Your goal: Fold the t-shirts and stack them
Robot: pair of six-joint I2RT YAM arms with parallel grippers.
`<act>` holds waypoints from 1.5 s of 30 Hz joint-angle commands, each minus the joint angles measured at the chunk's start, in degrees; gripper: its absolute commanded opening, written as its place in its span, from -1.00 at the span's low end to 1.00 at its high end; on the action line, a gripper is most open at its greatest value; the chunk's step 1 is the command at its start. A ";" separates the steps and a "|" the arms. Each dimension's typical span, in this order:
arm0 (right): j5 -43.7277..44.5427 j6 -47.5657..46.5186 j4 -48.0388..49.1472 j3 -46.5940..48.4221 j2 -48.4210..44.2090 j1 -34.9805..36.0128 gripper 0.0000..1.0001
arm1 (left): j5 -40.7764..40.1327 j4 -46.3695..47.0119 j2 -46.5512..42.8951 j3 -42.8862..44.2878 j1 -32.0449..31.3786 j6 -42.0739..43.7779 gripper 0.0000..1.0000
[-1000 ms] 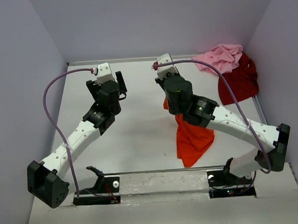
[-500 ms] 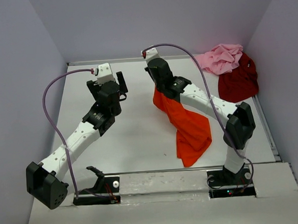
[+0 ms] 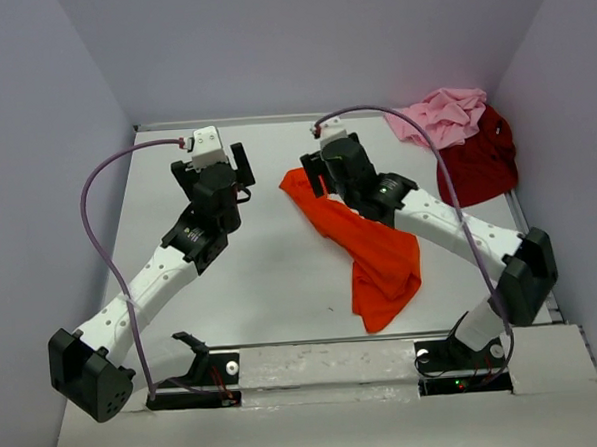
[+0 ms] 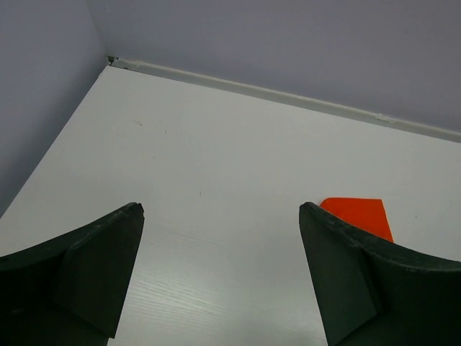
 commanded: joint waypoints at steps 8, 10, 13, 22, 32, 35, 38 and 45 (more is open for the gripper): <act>6.98 15.32 -2.61 -28.92 -27.17 0.03 0.60 | 1.96 0.28 -0.75 3.32 -0.30 -1.03 0.98; 8.91 20.41 -5.08 -32.09 -29.45 0.03 0.57 | 2.57 0.10 -0.75 3.41 -0.39 -1.12 0.98; 10.85 27.18 -7.11 -35.18 -30.87 0.03 0.54 | 3.10 -0.07 -0.49 3.49 -0.48 -1.29 0.98; 12.87 45.91 -17.84 -40.54 -31.04 0.03 0.49 | 4.07 -0.60 0.22 3.93 -0.65 -1.47 0.98; 12.17 56.55 -26.10 -40.55 -34.91 0.03 0.35 | 4.51 -0.69 0.13 4.02 -1.09 -1.38 0.98; 12.17 58.04 -27.41 -40.55 -34.74 0.03 0.35 | 4.68 -0.60 0.04 3.76 -1.09 -1.47 0.98; 10.85 61.46 -29.17 -40.98 -33.08 0.03 0.36 | 4.68 -0.86 0.22 4.02 -1.53 -1.29 0.98; 10.06 63.41 -28.56 -43.10 -32.81 0.03 0.36 | 4.77 -0.78 -0.05 3.93 -1.71 -1.29 0.98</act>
